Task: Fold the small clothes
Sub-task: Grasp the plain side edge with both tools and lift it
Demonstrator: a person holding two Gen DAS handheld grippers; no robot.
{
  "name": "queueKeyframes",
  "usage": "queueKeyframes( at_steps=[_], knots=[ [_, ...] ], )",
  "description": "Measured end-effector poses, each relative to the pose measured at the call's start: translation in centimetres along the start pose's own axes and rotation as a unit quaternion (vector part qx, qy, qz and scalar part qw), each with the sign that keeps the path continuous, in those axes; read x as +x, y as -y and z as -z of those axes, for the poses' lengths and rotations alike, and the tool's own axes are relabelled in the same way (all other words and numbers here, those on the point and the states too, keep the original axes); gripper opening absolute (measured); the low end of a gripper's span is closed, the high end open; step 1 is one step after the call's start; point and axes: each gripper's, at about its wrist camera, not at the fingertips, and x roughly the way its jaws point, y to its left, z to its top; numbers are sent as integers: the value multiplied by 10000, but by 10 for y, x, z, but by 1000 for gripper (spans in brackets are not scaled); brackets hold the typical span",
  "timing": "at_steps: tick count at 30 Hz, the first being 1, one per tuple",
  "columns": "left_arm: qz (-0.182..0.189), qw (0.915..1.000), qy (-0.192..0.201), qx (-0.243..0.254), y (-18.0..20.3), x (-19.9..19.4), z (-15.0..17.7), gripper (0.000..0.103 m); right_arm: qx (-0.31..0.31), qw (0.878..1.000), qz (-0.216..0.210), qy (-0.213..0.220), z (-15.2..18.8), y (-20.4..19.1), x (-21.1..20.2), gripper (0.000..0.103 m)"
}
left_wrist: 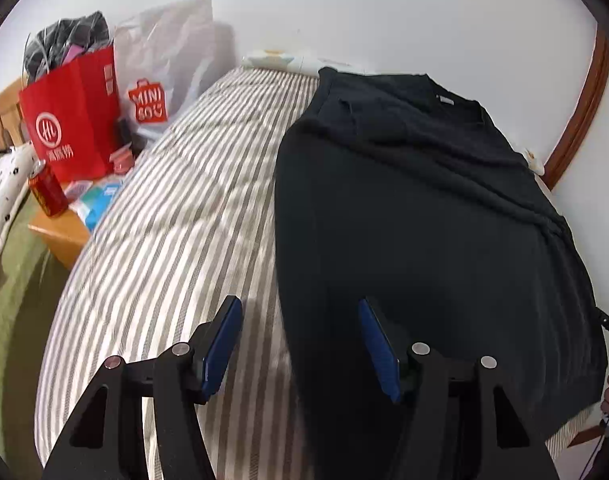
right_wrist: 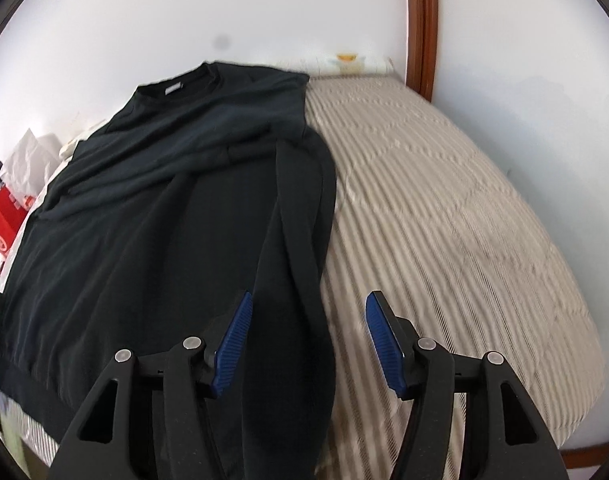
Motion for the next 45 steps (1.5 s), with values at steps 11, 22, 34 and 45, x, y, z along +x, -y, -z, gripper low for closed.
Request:
queueKeyframes(
  at_steps=[11,22,34,45],
  knots=[
    [99,9989,84,443,14,-14,29,58,-273,9995,-77,108,35,-18,-2,55],
    [26,9989,282,367,19,-21,20,8,-264,9990,-229,291,21,-23,-8,9],
    [460,9958,668,431,17,-75,31,7,-223,9967,-464,629,17,-7,-58,9],
    [497,9935,942,402,33,-91,2,7,-37,9946,-574,863,-11,-6,-75,9]
  ],
)
